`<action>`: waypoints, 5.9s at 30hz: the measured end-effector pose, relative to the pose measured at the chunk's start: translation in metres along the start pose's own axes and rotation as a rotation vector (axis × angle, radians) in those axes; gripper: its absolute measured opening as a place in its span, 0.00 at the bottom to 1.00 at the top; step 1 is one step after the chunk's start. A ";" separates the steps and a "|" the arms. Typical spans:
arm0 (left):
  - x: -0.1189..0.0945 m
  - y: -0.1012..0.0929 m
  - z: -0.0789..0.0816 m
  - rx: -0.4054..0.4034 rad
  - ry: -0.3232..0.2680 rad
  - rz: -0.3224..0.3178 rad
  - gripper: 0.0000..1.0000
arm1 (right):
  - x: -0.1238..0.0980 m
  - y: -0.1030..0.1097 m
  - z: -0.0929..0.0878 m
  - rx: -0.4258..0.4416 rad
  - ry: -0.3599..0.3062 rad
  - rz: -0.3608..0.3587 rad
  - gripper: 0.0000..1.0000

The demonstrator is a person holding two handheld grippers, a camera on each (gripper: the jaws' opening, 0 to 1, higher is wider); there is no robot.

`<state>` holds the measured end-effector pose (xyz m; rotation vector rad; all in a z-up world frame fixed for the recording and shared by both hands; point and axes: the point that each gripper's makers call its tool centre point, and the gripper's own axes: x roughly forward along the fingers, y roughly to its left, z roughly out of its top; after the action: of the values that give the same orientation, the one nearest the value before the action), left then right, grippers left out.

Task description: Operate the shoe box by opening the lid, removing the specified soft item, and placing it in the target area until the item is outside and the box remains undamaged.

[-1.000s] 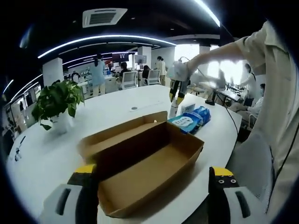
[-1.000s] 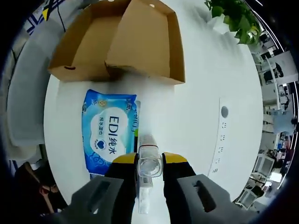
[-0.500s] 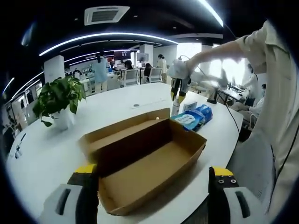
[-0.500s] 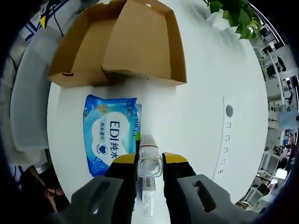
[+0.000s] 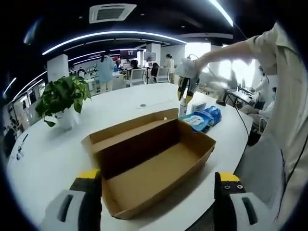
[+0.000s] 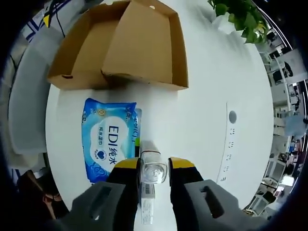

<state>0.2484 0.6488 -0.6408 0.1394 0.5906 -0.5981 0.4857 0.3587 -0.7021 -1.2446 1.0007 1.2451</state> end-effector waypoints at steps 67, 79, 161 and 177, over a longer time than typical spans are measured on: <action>-0.001 0.091 -0.079 -0.401 0.155 0.340 0.14 | 0.015 -0.023 0.101 0.573 -0.423 -0.060 0.23; 0.003 0.096 -0.082 -0.441 0.131 0.360 0.06 | 0.038 -0.026 0.106 0.873 -0.441 -0.036 0.21; 0.001 0.087 -0.078 -0.439 0.123 0.340 0.06 | -0.048 -0.016 0.115 1.069 -0.639 -0.135 0.02; 0.001 0.086 -0.079 -0.442 0.115 0.338 0.06 | -0.072 0.003 0.118 1.019 -0.701 -0.190 0.01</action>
<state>0.2599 0.7418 -0.7101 -0.1426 0.7778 -0.1245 0.4633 0.4665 -0.6192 -0.0760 0.7728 0.7275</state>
